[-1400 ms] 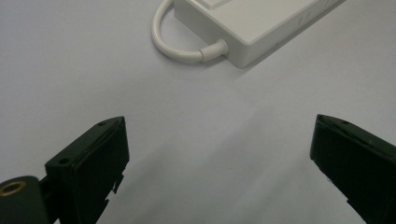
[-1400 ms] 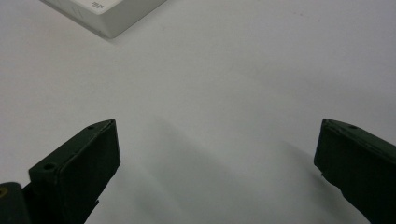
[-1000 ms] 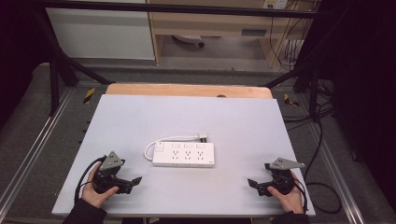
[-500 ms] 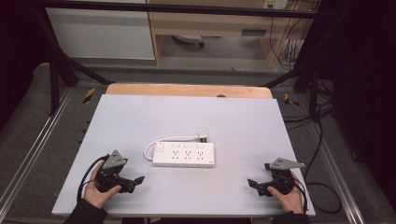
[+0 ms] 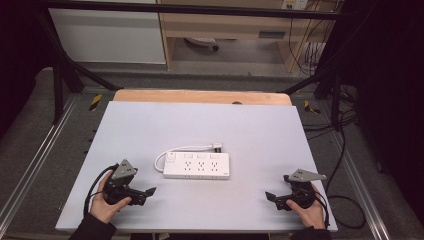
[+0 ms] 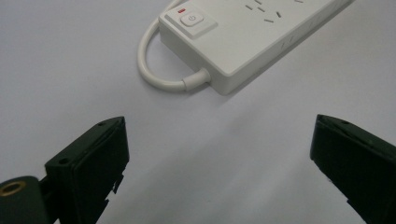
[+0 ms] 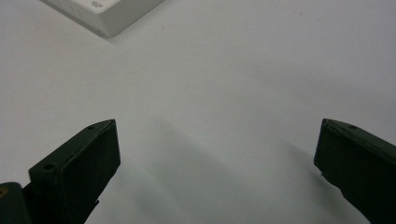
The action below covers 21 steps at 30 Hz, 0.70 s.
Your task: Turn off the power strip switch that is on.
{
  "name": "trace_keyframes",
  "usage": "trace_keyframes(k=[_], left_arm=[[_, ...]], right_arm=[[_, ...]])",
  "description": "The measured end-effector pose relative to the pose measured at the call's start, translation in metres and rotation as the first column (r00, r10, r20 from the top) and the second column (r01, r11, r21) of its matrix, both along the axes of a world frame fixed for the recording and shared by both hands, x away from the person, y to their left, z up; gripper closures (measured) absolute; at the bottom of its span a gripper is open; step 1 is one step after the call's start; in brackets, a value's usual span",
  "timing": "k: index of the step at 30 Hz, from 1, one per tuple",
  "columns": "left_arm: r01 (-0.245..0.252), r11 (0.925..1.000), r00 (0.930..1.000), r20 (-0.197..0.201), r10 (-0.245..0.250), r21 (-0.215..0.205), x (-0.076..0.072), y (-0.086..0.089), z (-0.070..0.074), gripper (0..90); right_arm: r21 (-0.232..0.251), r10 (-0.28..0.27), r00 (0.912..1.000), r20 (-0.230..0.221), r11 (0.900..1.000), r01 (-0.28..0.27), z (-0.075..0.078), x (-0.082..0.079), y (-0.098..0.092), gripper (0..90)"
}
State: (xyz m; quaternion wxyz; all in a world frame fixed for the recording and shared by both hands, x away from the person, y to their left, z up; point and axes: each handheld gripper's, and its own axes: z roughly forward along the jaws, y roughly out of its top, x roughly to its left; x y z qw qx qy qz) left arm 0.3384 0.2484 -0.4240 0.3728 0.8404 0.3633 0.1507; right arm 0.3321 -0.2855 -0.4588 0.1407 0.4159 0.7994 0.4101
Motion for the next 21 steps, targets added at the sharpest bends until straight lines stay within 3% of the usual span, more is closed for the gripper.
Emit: trace_keyframes(k=[21], left_arm=[[0.016,0.9998,0.9999,0.005,-0.016,0.008,0.006,-0.012,0.008,4.2]], right_arm=[[-0.003,0.0,1.0,0.001,1.0,0.0,0.0,0.0,0.0,0.9]])
